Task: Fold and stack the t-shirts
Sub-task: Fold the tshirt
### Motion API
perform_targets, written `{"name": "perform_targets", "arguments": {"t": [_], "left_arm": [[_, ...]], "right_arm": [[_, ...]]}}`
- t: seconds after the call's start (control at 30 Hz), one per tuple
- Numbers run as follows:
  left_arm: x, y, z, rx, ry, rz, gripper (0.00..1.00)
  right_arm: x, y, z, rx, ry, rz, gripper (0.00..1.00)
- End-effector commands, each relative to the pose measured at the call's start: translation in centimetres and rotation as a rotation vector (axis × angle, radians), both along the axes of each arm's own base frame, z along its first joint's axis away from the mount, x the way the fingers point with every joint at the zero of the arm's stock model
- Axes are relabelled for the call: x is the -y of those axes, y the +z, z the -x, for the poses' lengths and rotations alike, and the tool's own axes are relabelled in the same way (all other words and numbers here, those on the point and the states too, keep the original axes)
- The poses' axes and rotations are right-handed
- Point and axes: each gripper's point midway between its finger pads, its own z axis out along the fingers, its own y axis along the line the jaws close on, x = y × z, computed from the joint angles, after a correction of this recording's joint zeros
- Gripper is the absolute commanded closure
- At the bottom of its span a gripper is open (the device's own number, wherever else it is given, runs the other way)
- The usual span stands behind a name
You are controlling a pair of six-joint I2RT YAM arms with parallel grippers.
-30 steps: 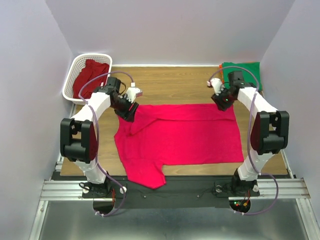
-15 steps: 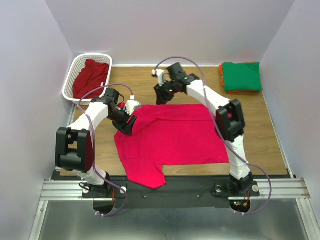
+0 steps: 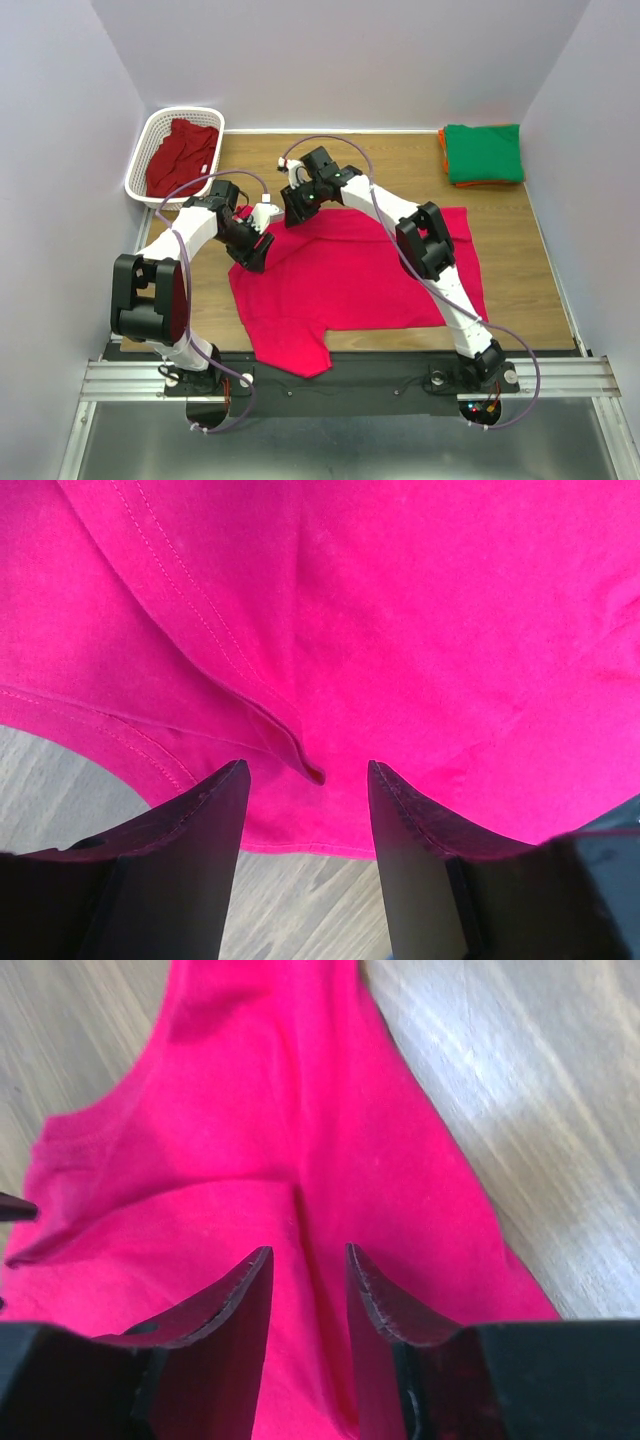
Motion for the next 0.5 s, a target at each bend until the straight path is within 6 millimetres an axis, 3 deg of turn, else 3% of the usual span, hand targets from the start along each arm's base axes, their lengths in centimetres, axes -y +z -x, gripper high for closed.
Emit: {"name": "perform_targets", "arguments": {"t": [0.0, 0.47], "left_arm": [[0.4, 0.0, 0.5, -0.001, -0.018, 0.024, 0.39], [0.3, -0.6, 0.4, -0.008, -0.017, 0.017, 0.39]], "right_arm": [[-2.9, 2.8, 0.0, 0.043, 0.031, -0.101, 0.60], [-4.0, -0.2, 0.8, 0.021, 0.041, -0.073, 0.62]]}}
